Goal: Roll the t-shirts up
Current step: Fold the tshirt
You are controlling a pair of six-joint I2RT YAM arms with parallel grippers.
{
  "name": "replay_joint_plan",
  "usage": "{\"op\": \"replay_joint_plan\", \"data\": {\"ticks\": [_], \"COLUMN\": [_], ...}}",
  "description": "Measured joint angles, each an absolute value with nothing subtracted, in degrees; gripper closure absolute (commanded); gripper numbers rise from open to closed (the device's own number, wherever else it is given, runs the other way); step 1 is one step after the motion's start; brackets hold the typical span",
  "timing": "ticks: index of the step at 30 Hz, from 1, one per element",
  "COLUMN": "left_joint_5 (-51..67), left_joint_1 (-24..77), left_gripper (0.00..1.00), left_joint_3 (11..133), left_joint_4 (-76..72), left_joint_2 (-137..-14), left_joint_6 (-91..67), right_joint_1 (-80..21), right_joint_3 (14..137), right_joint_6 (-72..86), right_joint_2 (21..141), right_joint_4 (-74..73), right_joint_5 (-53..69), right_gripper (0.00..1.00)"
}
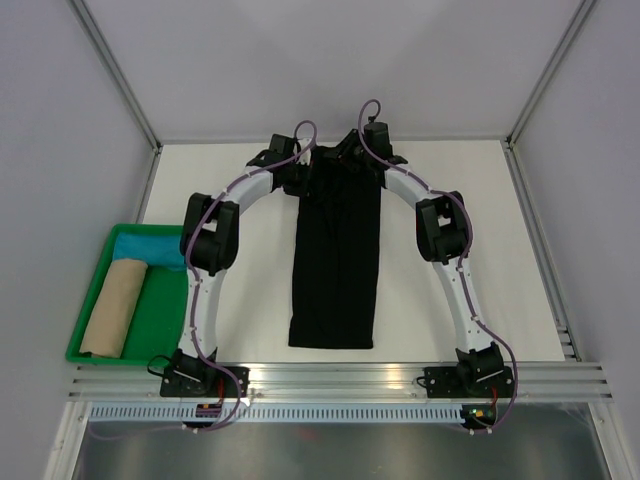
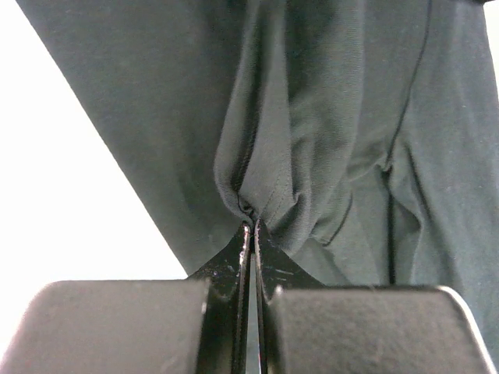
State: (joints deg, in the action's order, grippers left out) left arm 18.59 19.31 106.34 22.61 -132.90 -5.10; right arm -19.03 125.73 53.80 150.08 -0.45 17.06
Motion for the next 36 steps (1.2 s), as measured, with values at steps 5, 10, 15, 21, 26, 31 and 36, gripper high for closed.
{"op": "replay_joint_plan", "data": {"ticks": [5, 10, 15, 21, 26, 31, 36], "left_joint_5": [18.6, 18.6, 18.5, 18.9, 18.3, 18.2, 18.3], "left_joint_1": [18.4, 18.3, 18.3, 18.3, 18.3, 18.3, 19.2], "left_gripper": [0.96, 0.95, 0.81, 0.67, 0.63, 0.64, 0.64], "left_joint_3": [104.7, 103.7, 103.7, 103.2, 103.0, 104.8, 105.9], "left_joint_4": [22.1, 21.9, 21.1, 21.0, 21.2, 21.3, 21.4], "left_joint_2": [-132.4, -131.7, -131.6, -131.1, -129.2, -129.0, -129.0], "left_joint_6": [-5.5, -5.7, -5.7, -5.6, -5.1, -5.0, -4.5], "right_joint_1": [-19.2, -18.8, -18.4, -18.4, -18.4, -18.4, -18.4], "right_joint_3": [126.9, 122.7, 119.1, 116.7, 116.7, 116.2, 114.6], "right_joint_6": [50.4, 46.5, 45.0, 42.8, 40.6, 38.9, 39.5], "right_joint_2": [149.6, 146.1, 143.7, 143.6, 143.6, 143.3, 142.4], "right_joint_4": [0.6, 0.5, 0.9, -0.7, -2.0, -2.1, -0.3], "right_joint_5": [17.1, 16.3, 16.7, 16.1, 14.9, 14.4, 15.4], "right_gripper": [0.52, 0.73, 0.75, 0.65, 0.79, 0.97, 1.00]}}
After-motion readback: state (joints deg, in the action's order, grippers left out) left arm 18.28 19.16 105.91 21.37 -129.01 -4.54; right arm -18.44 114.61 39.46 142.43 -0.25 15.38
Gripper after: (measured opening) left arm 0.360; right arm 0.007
